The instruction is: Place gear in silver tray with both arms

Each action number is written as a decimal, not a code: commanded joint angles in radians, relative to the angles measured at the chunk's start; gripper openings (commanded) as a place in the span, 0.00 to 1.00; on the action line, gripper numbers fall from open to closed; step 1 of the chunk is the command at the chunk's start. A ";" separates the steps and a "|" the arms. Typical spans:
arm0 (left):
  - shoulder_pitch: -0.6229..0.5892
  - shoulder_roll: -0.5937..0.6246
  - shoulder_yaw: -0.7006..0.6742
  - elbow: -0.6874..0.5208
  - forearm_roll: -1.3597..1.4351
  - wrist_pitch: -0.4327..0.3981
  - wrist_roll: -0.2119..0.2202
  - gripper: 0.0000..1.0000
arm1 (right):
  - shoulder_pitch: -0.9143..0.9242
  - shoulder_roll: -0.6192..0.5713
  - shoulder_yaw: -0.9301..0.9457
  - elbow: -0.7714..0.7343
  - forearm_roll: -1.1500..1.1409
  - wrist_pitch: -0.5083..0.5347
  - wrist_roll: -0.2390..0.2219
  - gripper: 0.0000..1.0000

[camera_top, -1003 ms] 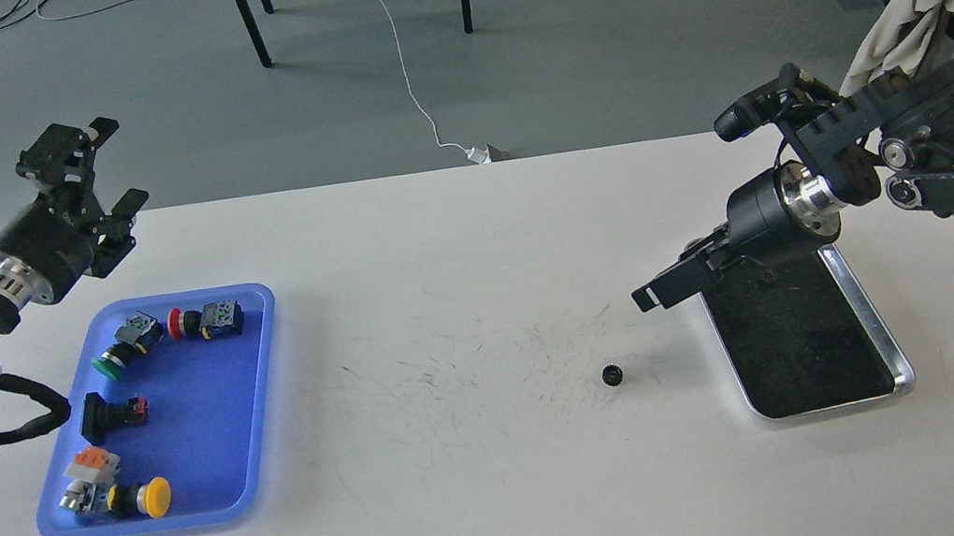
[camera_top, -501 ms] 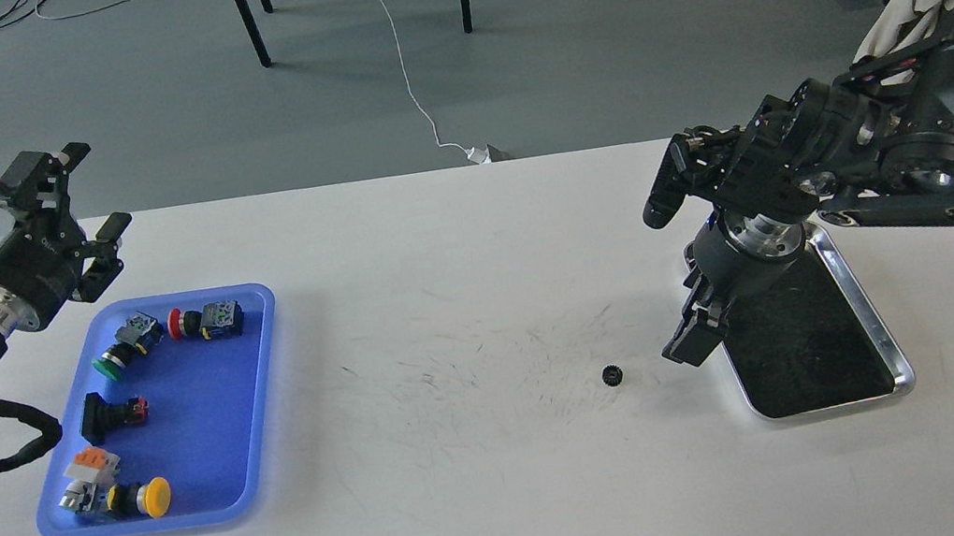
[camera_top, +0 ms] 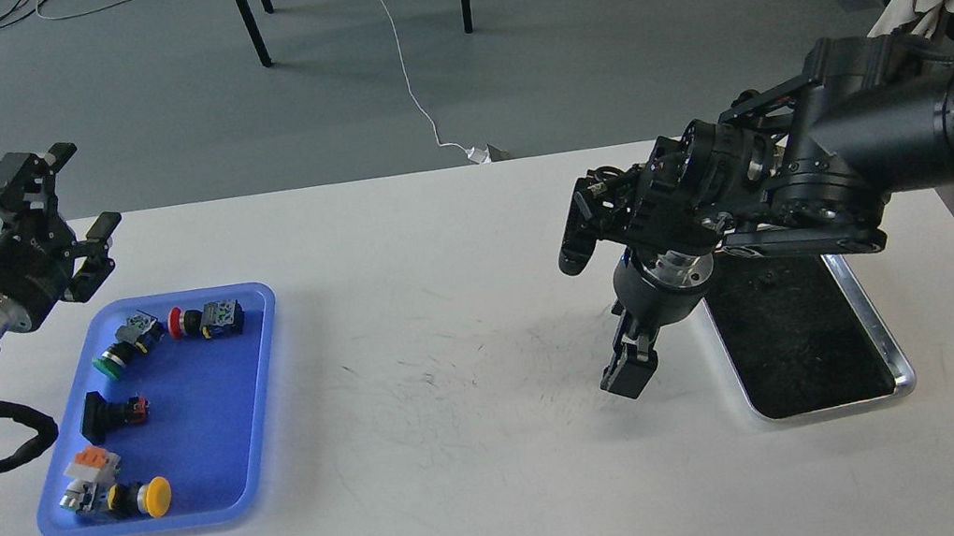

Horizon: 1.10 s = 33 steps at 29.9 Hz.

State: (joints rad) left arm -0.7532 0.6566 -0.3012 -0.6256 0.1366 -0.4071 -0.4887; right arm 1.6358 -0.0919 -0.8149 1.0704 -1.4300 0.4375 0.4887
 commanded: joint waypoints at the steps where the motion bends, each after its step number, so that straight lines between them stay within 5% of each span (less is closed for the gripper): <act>1: 0.000 0.001 -0.001 0.000 0.000 -0.001 0.000 0.98 | -0.020 0.012 -0.024 -0.009 -0.003 0.001 0.000 0.91; 10: 0.003 0.001 -0.009 0.003 -0.006 -0.003 0.000 0.98 | -0.047 0.030 -0.047 -0.061 -0.006 0.001 0.000 0.73; 19: 0.006 0.011 -0.015 0.003 -0.012 -0.004 0.000 0.98 | -0.074 0.092 -0.047 -0.090 -0.004 0.001 0.000 0.72; 33: 0.008 0.015 -0.015 0.003 -0.011 -0.006 0.000 0.98 | -0.077 0.092 -0.050 -0.109 -0.006 0.006 0.000 0.58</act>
State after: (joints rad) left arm -0.7460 0.6718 -0.3161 -0.6227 0.1248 -0.4127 -0.4887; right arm 1.5585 0.0000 -0.8648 0.9618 -1.4350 0.4423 0.4887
